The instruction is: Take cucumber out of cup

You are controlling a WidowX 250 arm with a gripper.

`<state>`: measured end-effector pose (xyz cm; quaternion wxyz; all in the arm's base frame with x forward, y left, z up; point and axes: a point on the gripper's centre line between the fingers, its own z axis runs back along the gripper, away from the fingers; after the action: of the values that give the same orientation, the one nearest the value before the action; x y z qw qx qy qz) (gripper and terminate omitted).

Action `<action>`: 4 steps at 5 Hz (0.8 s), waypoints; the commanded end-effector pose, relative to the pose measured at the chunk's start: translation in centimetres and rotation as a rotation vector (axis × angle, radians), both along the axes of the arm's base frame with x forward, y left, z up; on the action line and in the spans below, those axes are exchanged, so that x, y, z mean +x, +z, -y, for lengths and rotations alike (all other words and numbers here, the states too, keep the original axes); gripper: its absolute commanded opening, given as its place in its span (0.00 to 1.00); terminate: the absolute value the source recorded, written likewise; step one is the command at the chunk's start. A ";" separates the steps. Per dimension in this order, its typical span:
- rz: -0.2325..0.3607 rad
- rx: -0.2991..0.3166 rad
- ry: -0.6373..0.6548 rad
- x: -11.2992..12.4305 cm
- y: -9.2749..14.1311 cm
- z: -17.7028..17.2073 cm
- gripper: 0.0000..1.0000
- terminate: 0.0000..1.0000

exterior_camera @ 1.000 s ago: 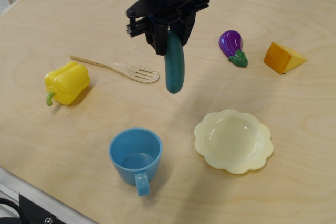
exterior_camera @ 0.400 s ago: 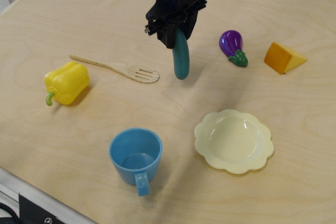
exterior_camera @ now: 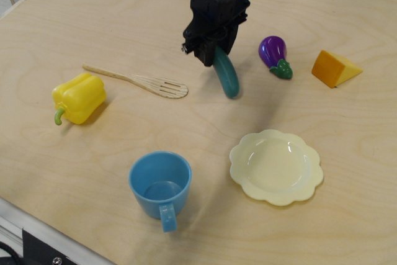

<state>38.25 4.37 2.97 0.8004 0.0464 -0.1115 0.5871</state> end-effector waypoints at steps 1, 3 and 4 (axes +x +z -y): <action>0.017 -0.013 0.002 1.2 0.0 0.0 0.00 0.00; -0.013 -0.012 -0.009 0.7 0.0 0.1 1.00 0.00; 0.004 -0.015 0.002 -0.2 2.0 0.2 1.00 0.00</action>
<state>37.48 4.69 1.85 0.8047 0.0636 -0.0707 0.5860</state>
